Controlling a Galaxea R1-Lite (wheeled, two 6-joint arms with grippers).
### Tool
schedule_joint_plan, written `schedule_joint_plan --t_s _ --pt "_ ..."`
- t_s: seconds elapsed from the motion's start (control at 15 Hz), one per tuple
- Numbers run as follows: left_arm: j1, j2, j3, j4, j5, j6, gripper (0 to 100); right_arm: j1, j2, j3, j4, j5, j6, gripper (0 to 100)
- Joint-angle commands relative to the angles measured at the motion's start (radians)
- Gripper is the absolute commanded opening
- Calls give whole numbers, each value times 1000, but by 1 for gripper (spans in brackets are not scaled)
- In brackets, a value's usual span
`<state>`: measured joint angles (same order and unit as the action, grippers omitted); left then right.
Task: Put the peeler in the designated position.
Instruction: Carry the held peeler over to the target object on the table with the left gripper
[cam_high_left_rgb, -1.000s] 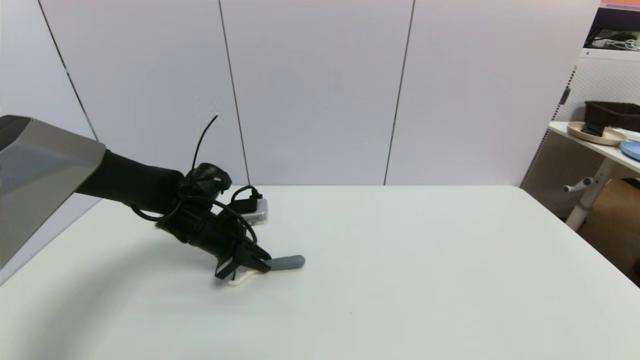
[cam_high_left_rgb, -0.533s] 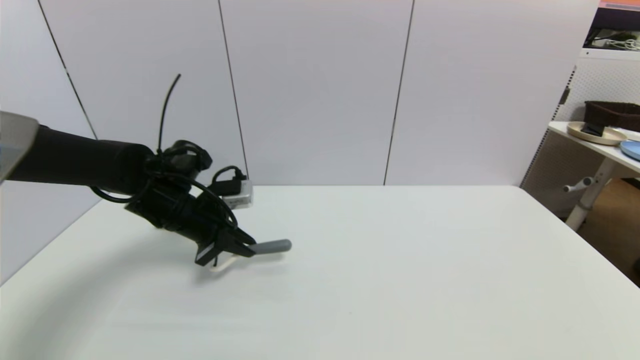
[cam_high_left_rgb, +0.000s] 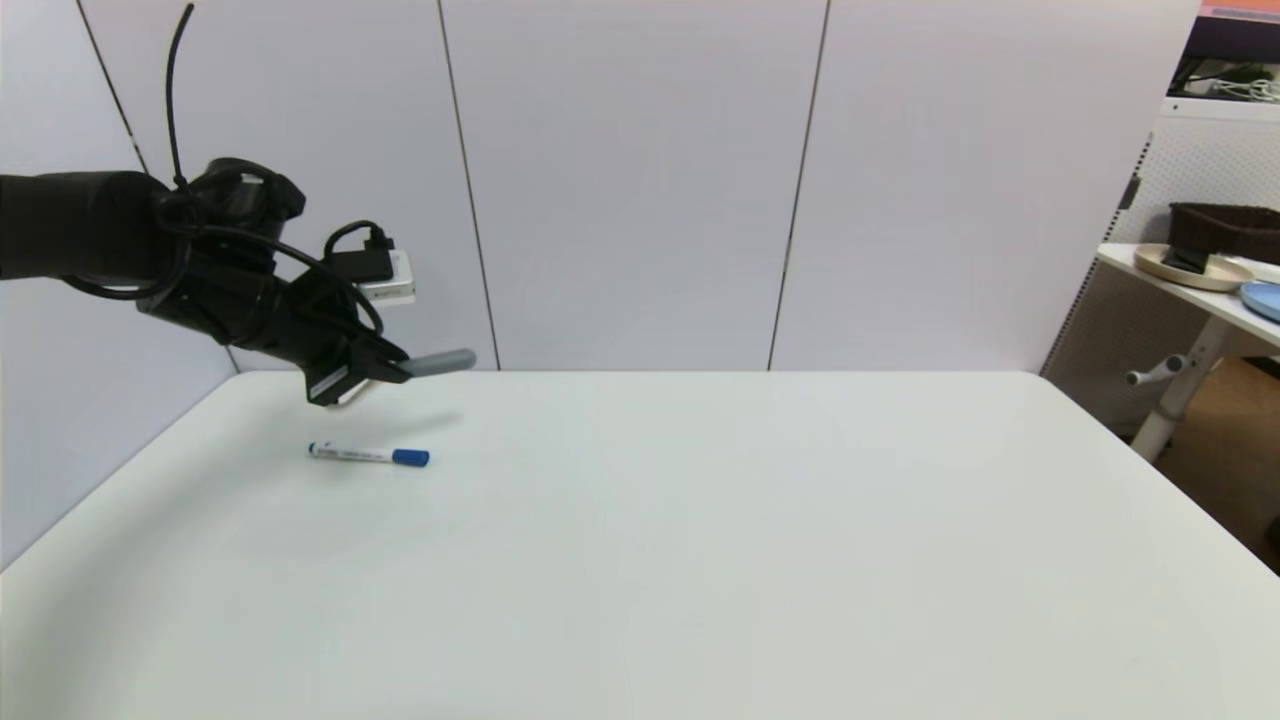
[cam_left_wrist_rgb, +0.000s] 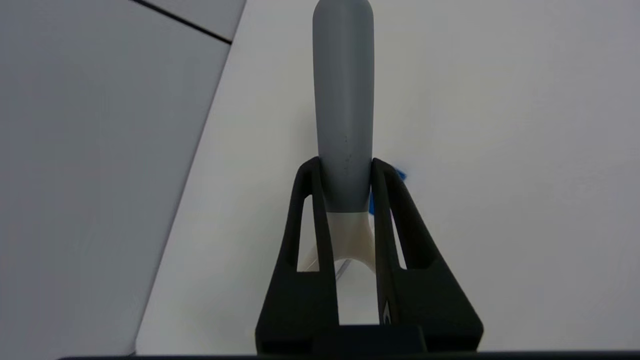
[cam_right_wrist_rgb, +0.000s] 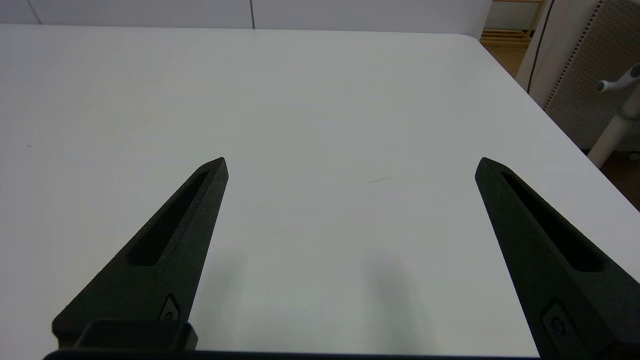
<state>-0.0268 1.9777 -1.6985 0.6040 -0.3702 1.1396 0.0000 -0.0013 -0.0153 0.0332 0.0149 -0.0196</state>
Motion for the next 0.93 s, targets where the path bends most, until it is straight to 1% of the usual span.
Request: schedule_joint_plan --t_s 0.07,0.2,0.33,0.6,0.8,0.93 --pt "77 145 -168 45 79 83 0 0 0 0 1 0 0 100" --pt "93 208 -213 40 57 109 0 0 0 0 1 0 0 100" --pt "117 279 -270 39 19 178 0 0 0 0 1 0 0 100" --pt "146 369 -277 -43 -61 244 0 0 0 0 1 0 0 100" --pt "169 397 -277 -58 -170 276 0 -2 0 0 1 0 0 100" --pt "182 406 -277 -58 -210 318 0 0 0 0 1 0 0 100"
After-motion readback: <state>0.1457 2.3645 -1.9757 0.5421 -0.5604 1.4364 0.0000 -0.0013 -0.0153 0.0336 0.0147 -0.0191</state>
